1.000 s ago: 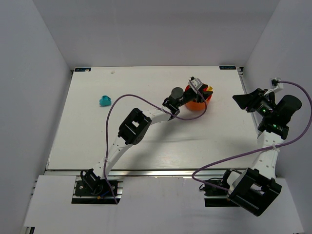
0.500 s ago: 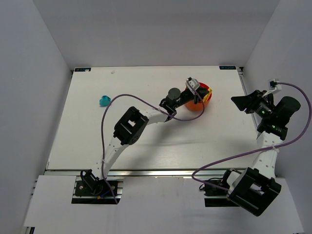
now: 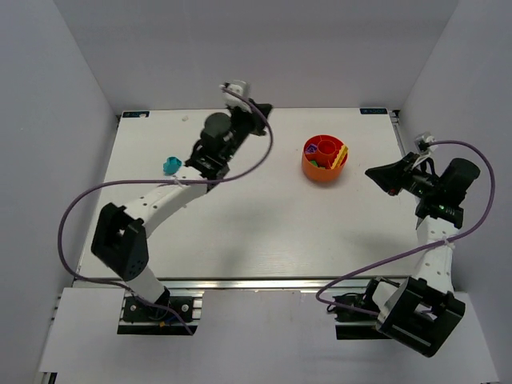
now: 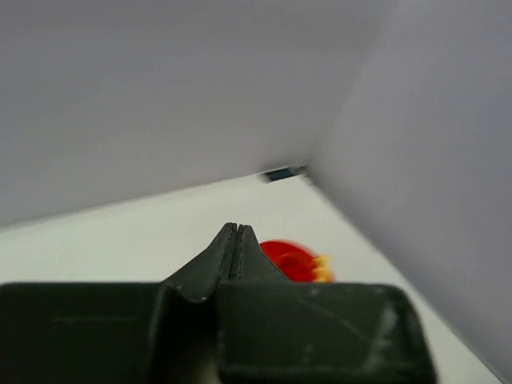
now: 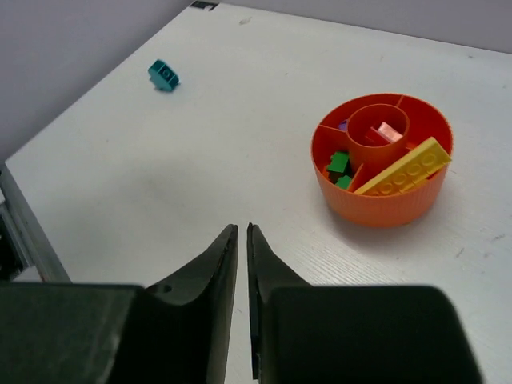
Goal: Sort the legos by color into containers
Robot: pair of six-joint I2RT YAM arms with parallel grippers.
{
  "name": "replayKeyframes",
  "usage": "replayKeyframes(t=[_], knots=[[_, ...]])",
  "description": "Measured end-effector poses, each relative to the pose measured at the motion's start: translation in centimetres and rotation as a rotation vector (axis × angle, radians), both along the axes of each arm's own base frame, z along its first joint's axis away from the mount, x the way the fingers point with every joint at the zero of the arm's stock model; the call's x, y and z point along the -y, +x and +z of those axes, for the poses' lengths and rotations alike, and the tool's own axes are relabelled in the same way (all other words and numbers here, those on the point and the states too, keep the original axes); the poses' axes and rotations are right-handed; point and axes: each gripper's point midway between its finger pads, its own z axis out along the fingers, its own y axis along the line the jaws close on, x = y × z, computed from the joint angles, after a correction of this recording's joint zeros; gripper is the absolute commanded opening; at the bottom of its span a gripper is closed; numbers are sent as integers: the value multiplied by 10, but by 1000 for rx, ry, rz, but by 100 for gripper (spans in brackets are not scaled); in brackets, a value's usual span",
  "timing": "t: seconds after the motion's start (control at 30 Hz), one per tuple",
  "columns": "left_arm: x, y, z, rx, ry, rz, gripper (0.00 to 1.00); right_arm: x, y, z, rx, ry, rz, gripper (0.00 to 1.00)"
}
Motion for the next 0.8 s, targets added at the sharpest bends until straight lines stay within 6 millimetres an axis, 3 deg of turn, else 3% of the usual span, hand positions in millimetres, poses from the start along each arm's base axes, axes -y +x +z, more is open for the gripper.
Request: replayKeyframes(t=[0.03, 0.07, 0.13, 0.17, 0.23, 0.33, 0.4, 0.47, 0.57, 0.8], knots=[[-28, 15, -8, -64, 13, 79, 35, -7, -1, -2, 2, -7, 24, 21], [-54, 29, -22, -126, 33, 147, 48, -12, -1, -3, 1, -14, 38, 34], [-113, 55, -67, -296, 73, 291, 67, -22, -1, -6, -7, -26, 60, 48], [-141, 63, -95, -386, 88, 361, 84, -27, 0, -7, -8, -38, 69, 59], [-198, 68, -156, -579, 112, 500, 90, -32, 3, -9, -17, -56, 75, 65], [-258, 53, -229, -849, 143, 658, 95, -33, 11, -13, -39, -80, 66, 69], [-279, 46, -258, -977, 159, 731, 96, -33, 15, -17, -59, -90, 58, 69], [-293, 47, -273, -1072, 177, 796, 98, -33, 17, -24, -82, -96, 51, 69], [-307, 53, -281, -1139, 180, 879, 98, -34, 17, -29, -104, -102, 47, 70], [-332, 34, -283, -1284, 83, 1104, 98, -35, 17, -31, -107, -110, 46, 70]])
